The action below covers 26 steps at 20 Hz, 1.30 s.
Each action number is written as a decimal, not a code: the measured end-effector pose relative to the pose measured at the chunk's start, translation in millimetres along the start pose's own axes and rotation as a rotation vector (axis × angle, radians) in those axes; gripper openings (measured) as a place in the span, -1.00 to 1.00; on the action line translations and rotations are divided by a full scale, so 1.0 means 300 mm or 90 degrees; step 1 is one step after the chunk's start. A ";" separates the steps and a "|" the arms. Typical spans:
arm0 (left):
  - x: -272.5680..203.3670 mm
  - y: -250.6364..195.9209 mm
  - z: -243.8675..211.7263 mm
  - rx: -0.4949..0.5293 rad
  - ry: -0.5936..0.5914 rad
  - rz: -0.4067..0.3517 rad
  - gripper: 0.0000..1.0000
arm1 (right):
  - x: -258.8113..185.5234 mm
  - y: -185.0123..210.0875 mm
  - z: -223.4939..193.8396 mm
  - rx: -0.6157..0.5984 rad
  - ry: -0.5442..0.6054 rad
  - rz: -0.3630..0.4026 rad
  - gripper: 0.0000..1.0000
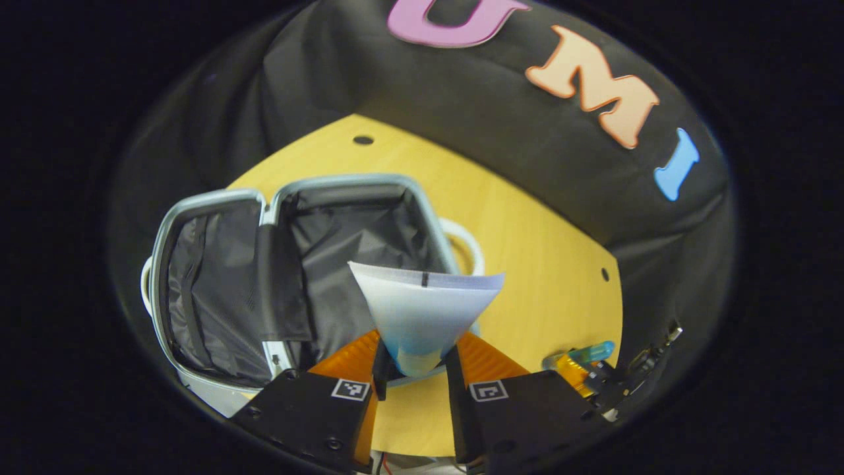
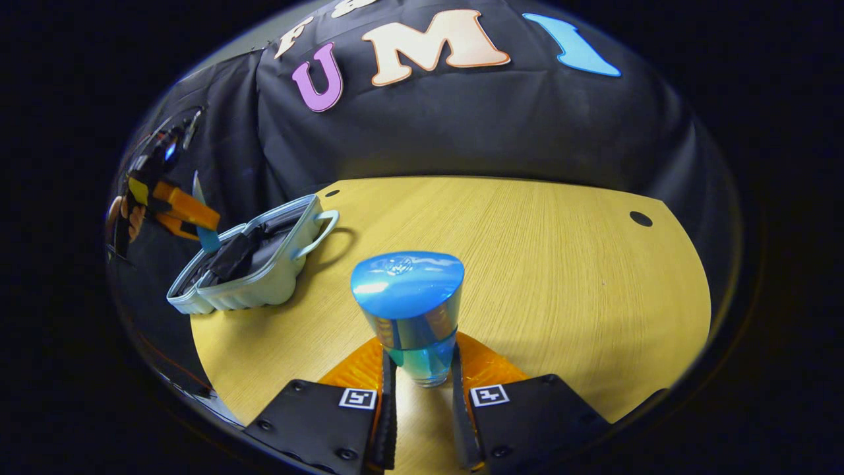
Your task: First open the suitcase, pack the skin care products into it, and then close the suitcase.
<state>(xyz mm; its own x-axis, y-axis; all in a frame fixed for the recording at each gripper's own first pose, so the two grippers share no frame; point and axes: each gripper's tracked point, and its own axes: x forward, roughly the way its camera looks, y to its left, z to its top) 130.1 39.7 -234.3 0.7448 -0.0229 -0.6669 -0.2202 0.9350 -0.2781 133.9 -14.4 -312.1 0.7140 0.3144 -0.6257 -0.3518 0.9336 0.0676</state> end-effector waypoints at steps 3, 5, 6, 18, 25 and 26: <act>0.084 0.069 -0.058 -0.004 0.083 -0.005 -0.19 | -0.016 0.006 0.003 -0.002 0.006 -0.021 -0.30; 0.127 0.103 -0.096 0.007 0.131 -0.006 -0.19 | -0.038 0.025 0.026 0.006 0.005 -0.036 -0.29; 0.144 0.117 -0.109 0.009 0.147 -0.006 -0.13 | -0.051 0.044 0.047 0.017 0.004 -0.040 -0.29; 0.195 0.180 -0.130 -0.015 0.240 -0.088 0.05 | -0.074 0.582 0.313 0.036 0.014 0.019 -0.30; 0.015 0.217 -0.010 -0.014 0.091 -0.144 0.91 | 0.086 0.907 0.336 -0.062 0.100 0.098 -0.36; -0.023 0.247 0.004 -0.016 0.073 -0.143 0.90 | 0.116 0.943 0.327 -0.072 0.114 0.105 -0.36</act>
<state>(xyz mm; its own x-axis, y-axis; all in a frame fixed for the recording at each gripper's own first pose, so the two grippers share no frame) 109.5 109.7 -249.6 0.7011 -0.2708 -0.6596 -0.0733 0.8928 -0.4445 118.6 277.5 -238.6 0.5268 0.4154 -0.7416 -0.5270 0.8441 0.0985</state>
